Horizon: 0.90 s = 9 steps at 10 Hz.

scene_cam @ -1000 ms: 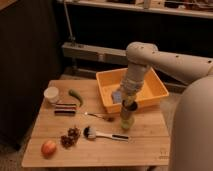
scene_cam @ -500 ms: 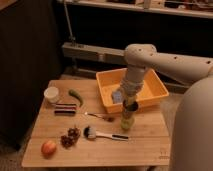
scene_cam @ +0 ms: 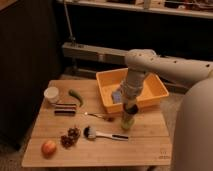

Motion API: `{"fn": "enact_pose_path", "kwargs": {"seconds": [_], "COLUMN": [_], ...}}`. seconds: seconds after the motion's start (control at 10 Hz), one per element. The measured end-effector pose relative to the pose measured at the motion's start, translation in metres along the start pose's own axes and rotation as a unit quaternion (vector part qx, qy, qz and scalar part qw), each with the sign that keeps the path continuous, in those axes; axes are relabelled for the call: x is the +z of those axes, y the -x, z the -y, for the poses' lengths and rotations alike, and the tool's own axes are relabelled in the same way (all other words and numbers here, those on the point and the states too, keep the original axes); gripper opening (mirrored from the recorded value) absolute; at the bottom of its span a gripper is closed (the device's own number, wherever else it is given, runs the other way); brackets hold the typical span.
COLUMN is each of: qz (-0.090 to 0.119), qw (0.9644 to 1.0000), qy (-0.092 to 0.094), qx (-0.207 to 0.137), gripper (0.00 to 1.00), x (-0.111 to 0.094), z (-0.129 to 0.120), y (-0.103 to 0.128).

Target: Stack cups on top of each other

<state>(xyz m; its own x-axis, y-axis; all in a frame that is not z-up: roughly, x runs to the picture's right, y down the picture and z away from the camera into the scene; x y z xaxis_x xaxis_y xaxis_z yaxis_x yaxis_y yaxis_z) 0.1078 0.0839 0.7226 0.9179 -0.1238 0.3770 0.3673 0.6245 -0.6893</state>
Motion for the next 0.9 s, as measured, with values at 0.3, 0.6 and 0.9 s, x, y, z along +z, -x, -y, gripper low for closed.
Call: {"fn": "enact_pose_path", "kwargs": {"seconds": [0.3, 0.6, 0.9], "qz": [-0.001, -0.004, -0.011], "qw": [1.0, 0.9999, 0.9997], "qy": [-0.01, -0.014, -0.019], "qx": [-0.001, 0.005, 0.005], "gripper": [0.0, 0.0, 0.0], "x": [0.006, 0.015, 0.019], "z": [0.004, 0.006, 0.006], "y": [-0.001, -0.004, -0.008]}}
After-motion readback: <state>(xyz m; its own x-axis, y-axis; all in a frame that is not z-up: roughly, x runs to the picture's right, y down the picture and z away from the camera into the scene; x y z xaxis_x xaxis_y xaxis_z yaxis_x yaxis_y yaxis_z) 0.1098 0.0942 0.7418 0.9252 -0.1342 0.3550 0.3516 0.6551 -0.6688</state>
